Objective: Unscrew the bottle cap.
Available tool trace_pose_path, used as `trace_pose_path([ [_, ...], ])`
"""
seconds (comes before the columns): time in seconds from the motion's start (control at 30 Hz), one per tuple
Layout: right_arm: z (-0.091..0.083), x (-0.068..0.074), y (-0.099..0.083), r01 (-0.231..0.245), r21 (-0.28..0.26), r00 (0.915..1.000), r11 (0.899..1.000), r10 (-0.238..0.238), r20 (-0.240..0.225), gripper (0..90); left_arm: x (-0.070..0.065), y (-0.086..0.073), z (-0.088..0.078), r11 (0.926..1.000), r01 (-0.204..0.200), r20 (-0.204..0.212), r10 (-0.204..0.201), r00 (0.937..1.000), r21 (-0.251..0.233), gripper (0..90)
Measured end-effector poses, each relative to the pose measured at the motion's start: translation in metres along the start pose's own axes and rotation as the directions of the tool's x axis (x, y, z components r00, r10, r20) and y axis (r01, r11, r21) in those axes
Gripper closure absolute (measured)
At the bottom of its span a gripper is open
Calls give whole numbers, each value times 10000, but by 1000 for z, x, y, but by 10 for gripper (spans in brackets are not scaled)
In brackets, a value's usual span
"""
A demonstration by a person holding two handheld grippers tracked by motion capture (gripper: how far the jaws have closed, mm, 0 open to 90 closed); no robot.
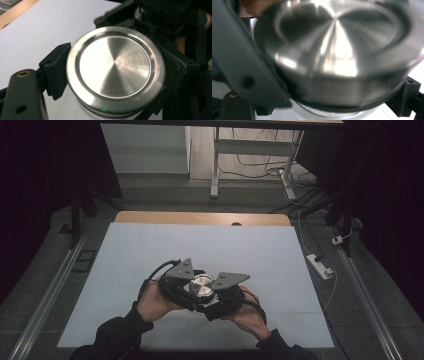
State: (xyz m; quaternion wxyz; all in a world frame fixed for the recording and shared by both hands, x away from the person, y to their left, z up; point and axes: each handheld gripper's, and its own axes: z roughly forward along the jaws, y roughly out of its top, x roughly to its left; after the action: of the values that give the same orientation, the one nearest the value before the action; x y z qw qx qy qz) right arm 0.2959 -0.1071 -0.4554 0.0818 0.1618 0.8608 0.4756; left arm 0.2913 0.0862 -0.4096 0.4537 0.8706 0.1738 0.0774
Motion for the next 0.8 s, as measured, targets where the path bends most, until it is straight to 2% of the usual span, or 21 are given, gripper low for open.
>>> trace_pose_path([
  [0.17, 2, -1, -1, -127, -21, 9999, 9999, 128, 32, 151, -1, 2, -4, 10000, 61, -151, -62, 9999, -54, 193],
  [0.43, -1, -4, -1, -186, -69, 9997, 9998, 187, 135, 151, 4, 1, -13, 9999, 70, -65, -70, 10000, 78, 192],
  [0.8, -5, -11, -2, -220, -82, 9992, 9997, 223, 342, 151, 6, -2, -29, 9998, 142, -3, -142, 9999, -151, 192],
])
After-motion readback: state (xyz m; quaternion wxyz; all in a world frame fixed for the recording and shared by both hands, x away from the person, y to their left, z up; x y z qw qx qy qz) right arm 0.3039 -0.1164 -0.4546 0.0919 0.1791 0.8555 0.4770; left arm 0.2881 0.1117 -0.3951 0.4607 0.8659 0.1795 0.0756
